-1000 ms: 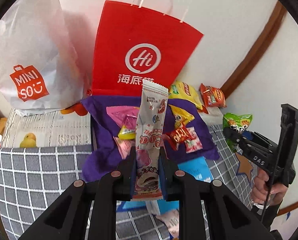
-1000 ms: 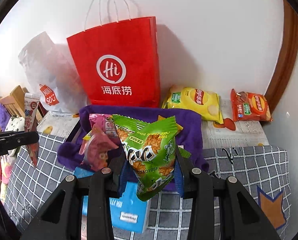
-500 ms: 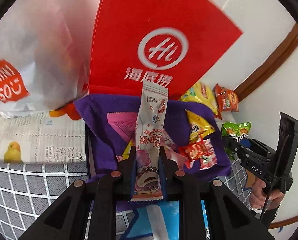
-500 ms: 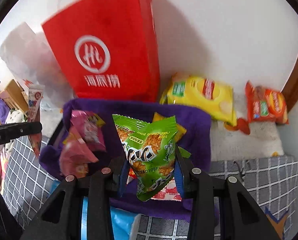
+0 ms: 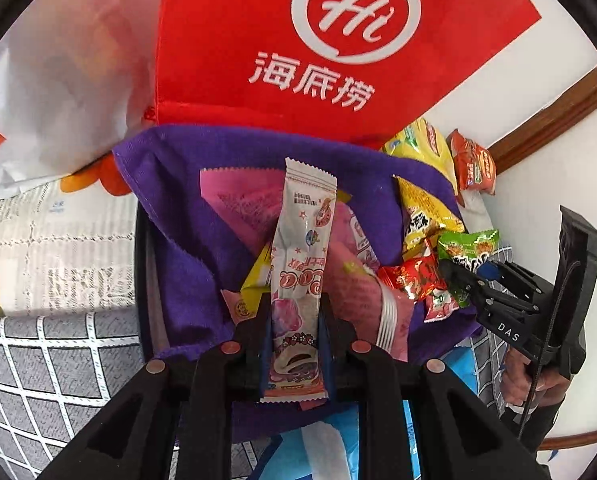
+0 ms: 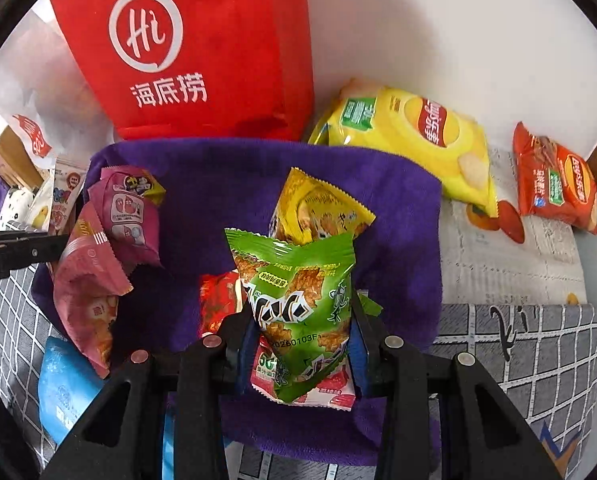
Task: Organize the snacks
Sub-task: 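Lower both held snacks onto the purple towel and open both tools, then move both open tools back down past the blue tissue pack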
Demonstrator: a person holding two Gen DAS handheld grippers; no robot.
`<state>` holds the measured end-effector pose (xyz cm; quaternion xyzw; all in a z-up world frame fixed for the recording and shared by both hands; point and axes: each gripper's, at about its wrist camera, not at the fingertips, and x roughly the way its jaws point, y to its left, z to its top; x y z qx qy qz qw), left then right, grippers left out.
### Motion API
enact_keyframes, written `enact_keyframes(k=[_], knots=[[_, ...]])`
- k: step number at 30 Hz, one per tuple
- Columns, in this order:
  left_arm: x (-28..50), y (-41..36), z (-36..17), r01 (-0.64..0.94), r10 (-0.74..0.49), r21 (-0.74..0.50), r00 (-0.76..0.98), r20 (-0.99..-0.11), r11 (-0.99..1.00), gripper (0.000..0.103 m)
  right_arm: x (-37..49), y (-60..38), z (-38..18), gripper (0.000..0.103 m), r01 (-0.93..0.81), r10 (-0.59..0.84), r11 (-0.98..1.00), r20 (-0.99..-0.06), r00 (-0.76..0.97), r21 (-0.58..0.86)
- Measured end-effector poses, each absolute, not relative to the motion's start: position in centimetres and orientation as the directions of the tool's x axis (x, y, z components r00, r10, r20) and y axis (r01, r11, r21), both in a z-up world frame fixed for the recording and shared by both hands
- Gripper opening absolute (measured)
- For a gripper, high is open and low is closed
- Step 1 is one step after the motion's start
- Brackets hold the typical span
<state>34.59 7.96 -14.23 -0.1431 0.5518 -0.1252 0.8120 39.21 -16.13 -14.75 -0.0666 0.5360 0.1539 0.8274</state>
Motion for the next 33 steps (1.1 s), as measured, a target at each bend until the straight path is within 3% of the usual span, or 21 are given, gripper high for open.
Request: enact_keyframes(k=[3,5,8,11,13,15,33], knots=[[34.6,7.8,-14.2,0.048,-0.365,-0.373,0.354,-0.861,0.926,0.019,39.1,-15.9,-14.7,0.045,-0.340,0.185,0.939,-0.906,0.381,0.049],[34.9,7.4,-14.1,0.055,-0.363,-0.369,0.356,-0.861,0.928,0.020,39.2,-15.8,-14.6,0.064,-0.346,0.193,0.937,-0.906,0.376,0.056],[34.9,7.2,-14.0,0.063,-0.366,-0.368,0.358,-0.859,0.928,0.021,39.0,-15.8,-13.8,0.066,-0.352,0.221,0.933,-0.893,0.391,0.076],[34.8,7.4,-13.7,0.065,-0.370,-0.374,0.370,-0.852,0.925,0.032,38.7,-15.8,-12.8,0.067,-0.352,0.230,0.933,-0.884,0.407,0.081],[34.7,7.4,-13.3,0.073,-0.361,-0.362,0.381,-0.851,0.929,0.053,38.6,-15.9,-12.3,0.067,-0.351,0.228,0.933,-0.878,0.422,0.074],[34.4,7.8,-12.7,0.083,-0.332,-0.328,0.407,-0.851,0.941,0.059,38.3,-16.1,-11.5,0.067,-0.344,0.228,0.936,-0.864,0.450,0.068],[31.8,8.7,-7.8,0.115,-0.341,-0.329,0.506,-0.793,0.937,0.061,33.7,-15.6,-5.6,0.065,-0.309,0.206,0.951,-0.746,0.634,0.000]])
